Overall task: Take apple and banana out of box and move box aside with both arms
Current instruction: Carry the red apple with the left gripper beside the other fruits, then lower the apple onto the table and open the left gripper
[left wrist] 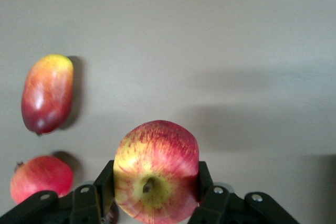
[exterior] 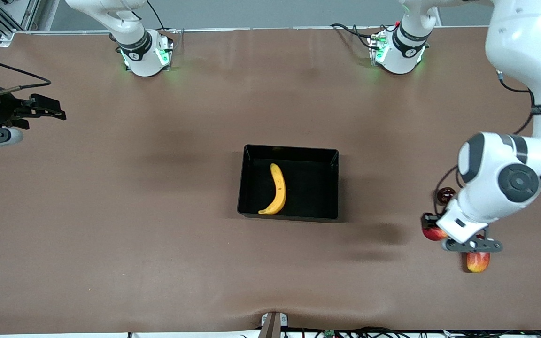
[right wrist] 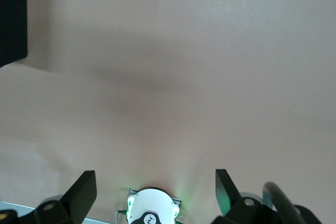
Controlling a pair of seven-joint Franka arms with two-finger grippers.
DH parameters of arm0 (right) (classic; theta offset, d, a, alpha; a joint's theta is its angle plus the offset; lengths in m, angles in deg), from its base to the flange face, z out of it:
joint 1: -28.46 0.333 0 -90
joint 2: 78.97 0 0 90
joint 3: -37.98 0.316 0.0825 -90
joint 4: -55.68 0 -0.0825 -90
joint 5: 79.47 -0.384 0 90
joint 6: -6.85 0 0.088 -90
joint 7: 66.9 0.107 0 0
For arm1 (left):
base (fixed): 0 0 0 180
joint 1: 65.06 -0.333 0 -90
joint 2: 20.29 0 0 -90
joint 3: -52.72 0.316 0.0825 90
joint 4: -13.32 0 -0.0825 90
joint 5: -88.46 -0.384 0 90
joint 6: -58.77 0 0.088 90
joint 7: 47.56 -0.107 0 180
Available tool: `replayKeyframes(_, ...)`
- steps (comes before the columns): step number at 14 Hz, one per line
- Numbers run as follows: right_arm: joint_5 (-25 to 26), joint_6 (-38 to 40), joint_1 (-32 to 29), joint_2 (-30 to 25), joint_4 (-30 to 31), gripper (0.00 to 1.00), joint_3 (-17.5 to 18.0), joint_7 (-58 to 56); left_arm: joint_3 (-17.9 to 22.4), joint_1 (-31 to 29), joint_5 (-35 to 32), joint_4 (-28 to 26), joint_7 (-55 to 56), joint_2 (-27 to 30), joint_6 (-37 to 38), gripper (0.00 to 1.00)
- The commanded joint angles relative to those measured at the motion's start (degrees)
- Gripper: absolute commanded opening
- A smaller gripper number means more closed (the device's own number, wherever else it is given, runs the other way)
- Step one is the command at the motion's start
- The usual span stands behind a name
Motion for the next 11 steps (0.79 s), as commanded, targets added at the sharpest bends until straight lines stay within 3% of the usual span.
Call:
replayKeyframes(1,-0.2,0.6,-0.5,-0.1,-0.2,1.00,0.3,0.3,-0.3,-1.5,-0.8,2.0,-3.0,-3.6,-2.9,0.00)
replayKeyframes(3,-0.2,0.8,-0.5,0.0,-0.2,1.00,0.2,0.3,2.4,-1.5,-0.6,2.0,-5.0,-5.4,-5.0,0.00)
replayKeyframes(11,-0.3,0.8,-0.6,0.6,-0.7,1.00,0.2,0.3,4.8,-1.4,-0.6,2.1,-4.4,-10.1,-12.1,0.00)
